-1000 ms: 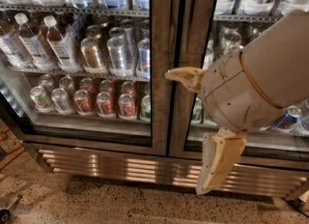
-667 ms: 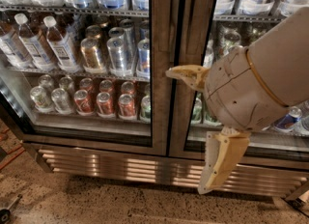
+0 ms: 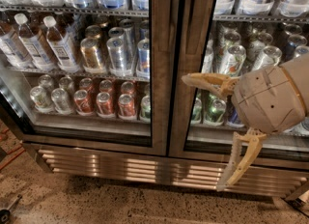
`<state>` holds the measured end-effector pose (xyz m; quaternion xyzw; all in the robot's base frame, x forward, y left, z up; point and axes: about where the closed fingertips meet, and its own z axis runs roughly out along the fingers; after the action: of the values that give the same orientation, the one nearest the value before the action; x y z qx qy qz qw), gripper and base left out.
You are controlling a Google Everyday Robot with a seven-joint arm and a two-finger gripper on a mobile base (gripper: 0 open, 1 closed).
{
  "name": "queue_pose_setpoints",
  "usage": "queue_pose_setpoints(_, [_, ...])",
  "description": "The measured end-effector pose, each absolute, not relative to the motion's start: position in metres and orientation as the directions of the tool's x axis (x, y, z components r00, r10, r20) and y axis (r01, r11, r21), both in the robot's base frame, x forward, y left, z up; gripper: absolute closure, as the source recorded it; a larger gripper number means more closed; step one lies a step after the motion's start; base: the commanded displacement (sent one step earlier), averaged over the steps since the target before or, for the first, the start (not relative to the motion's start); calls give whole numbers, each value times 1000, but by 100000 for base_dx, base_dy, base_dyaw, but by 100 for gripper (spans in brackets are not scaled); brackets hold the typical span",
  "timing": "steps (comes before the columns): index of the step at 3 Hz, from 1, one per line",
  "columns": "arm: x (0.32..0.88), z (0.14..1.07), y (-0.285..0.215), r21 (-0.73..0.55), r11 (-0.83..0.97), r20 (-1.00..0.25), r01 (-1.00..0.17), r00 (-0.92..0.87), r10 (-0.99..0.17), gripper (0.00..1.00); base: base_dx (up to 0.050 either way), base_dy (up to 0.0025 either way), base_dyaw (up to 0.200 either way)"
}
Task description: Open left fridge door
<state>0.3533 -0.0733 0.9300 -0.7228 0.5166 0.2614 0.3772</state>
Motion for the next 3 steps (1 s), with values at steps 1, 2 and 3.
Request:
queue_pose_setpoints(1, [354,933,-68,-278,-181,-786,-943,332,-521,0,0,0,0])
queue_pose_setpoints(2, [353,934,-67,-275,-193,-806,-942,335,-487,0,0,0,0])
queue_pose_setpoints(3, [339,928,-55,-264,-280,-904,-923,338,-263,0,0,0,0])
